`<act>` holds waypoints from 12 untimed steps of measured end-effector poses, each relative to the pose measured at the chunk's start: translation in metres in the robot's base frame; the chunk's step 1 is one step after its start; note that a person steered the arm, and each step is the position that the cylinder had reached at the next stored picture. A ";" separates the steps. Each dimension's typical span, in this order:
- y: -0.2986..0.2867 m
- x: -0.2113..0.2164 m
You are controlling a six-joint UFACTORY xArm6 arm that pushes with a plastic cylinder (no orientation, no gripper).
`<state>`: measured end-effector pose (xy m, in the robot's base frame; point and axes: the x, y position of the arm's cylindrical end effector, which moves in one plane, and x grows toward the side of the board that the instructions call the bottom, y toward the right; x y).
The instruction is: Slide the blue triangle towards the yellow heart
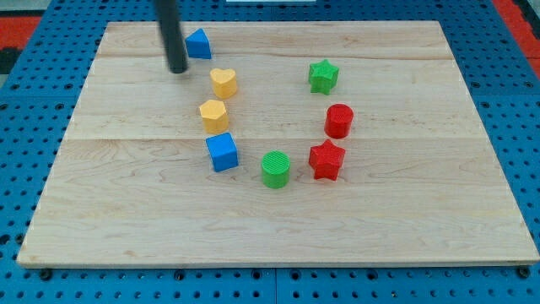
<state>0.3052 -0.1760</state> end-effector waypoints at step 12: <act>0.217 -0.065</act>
<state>0.2404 0.0408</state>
